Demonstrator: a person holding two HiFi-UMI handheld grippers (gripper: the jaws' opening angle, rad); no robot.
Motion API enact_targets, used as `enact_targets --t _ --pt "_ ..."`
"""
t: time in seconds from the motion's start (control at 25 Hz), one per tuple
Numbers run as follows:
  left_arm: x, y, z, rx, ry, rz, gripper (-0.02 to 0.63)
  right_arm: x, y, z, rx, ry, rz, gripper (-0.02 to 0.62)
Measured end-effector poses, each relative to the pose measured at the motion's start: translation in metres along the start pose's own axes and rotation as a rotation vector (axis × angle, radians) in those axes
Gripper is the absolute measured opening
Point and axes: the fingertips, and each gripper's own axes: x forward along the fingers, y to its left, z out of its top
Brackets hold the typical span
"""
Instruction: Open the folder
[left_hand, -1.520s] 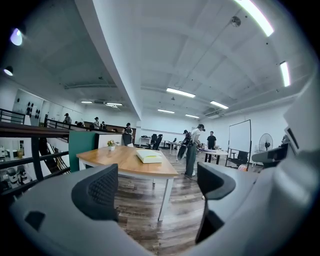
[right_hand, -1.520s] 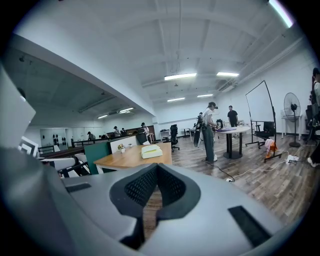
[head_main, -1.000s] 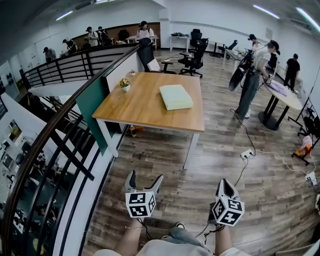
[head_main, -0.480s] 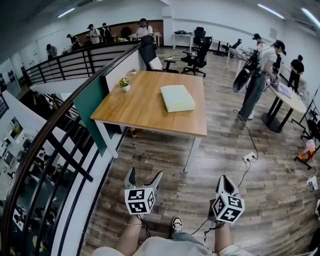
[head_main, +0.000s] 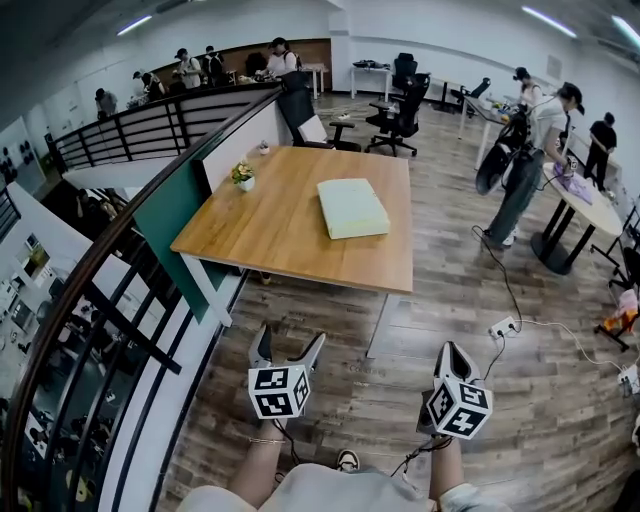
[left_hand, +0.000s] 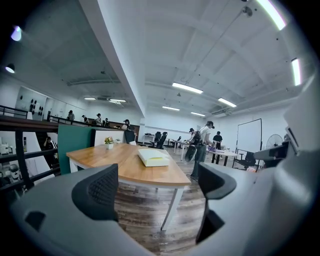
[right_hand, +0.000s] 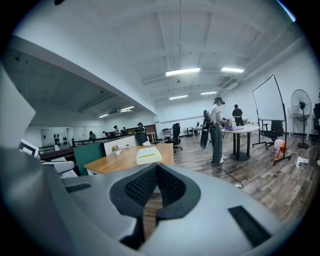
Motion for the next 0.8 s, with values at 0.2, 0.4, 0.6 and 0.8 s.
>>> enact_targets --t 0.2,0.4,0.6,0.8 --pt "0.043 -0.004 0.011 0.003 -0.01 0.02 0.497 0.046 -0.019 0.012 0.011 0.008 0.013 0.002" --pt "0.074 -0.002 0.018 0.006 -0.008 0.035 0.497 0.086 -0.027 0.02 0.031 0.016 0.037 0.002" --pt "0.095 0.004 0.022 0.008 -0.007 0.058 0.497 0.114 -0.029 0.027 0.055 0.022 0.065 0.002" --pt "0.12 0.012 0.015 -0.007 0.009 0.066 0.497 0.138 -0.036 0.025 0.072 0.033 0.062 0.002"
